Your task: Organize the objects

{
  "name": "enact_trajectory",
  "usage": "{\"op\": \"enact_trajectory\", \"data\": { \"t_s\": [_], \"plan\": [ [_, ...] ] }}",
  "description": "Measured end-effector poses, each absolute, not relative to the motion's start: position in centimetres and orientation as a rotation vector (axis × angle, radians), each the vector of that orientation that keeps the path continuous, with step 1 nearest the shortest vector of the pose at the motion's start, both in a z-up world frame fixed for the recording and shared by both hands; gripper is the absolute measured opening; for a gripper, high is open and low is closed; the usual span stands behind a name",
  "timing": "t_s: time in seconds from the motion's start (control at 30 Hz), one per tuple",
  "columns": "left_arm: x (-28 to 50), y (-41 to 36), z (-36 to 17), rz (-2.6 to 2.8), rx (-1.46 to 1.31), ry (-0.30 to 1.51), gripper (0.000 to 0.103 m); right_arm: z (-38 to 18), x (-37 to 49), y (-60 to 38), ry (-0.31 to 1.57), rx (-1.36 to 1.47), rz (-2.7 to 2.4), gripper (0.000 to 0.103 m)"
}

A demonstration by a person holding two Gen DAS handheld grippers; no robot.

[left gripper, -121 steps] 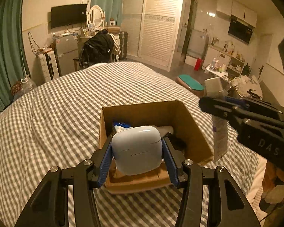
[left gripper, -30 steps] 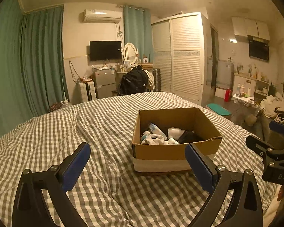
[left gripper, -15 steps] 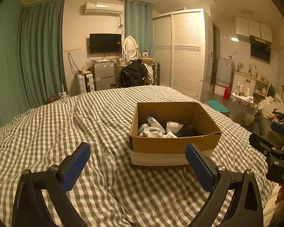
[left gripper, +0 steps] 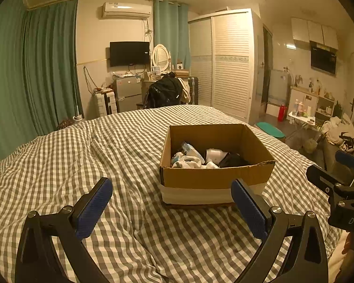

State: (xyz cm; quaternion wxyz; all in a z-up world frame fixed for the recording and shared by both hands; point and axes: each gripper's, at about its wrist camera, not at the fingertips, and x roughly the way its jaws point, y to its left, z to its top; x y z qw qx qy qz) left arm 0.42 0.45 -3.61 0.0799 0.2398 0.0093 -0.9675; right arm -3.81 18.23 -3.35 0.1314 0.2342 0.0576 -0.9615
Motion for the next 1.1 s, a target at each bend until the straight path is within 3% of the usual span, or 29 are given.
{"op": "enact_trajectory", "data": {
  "t_s": [1.1],
  "plan": [
    [0.33,0.49,-3.97,-2.895,0.730,0.017,0.103,-4.28,-4.13,17.57,0.165,0.734,-2.761,0.102]
  ]
}}
